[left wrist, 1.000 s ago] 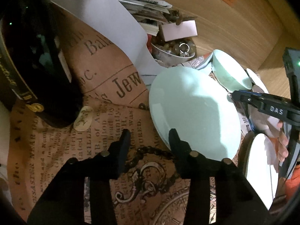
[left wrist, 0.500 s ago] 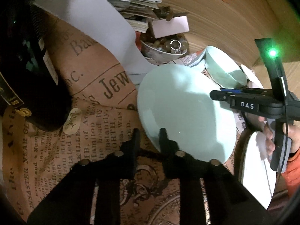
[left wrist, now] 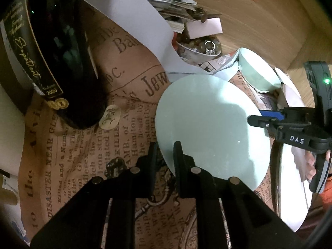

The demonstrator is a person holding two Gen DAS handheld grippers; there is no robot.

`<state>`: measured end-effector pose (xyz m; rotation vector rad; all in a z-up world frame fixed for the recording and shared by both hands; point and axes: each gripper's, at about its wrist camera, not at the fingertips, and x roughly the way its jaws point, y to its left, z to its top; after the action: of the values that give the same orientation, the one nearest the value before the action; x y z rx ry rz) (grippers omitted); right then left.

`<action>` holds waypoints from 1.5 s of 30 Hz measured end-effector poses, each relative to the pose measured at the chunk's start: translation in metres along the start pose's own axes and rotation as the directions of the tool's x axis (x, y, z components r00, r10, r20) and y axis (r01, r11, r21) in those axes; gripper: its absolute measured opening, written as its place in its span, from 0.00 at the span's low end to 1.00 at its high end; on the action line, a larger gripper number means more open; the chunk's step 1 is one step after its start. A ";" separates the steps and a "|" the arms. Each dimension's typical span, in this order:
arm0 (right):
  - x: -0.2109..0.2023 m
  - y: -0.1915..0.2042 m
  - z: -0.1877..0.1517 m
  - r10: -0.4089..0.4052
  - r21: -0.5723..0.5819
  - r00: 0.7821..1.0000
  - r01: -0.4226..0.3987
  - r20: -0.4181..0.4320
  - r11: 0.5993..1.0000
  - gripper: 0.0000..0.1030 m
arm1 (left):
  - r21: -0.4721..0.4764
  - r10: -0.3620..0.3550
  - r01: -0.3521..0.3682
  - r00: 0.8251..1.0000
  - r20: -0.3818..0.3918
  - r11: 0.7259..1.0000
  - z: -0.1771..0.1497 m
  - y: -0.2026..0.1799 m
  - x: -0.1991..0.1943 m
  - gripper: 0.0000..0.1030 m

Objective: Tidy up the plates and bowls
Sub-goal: 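Move the left tool to the mint-green plate and grasp its rim, then lift the mint-green plate with the left tool and lower it onto the white plate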

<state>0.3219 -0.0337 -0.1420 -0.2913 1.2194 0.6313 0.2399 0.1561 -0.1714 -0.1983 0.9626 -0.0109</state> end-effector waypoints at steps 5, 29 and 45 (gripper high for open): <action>0.009 -0.001 -0.001 0.044 0.047 0.999 -0.044 -0.001 0.998 0.23 | 0.018 -0.016 0.016 1.000 -0.016 1.000 -0.002 -0.003 0.006 0.17; -0.076 -0.006 -0.020 0.079 0.041 0.970 -0.090 0.231 0.995 0.22 | 0.030 0.024 -0.030 0.982 0.188 0.999 -0.026 -0.031 -0.088 0.18; -0.118 -0.021 -0.079 0.041 0.071 0.955 -0.065 0.295 0.995 0.22 | 0.092 -0.040 0.022 0.978 0.202 0.996 -0.057 -0.079 -0.113 0.18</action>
<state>0.2492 -0.1272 -0.0612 -0.0928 0.9653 0.6458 0.1348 0.0805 -0.0974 -0.1291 0.7523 -0.0611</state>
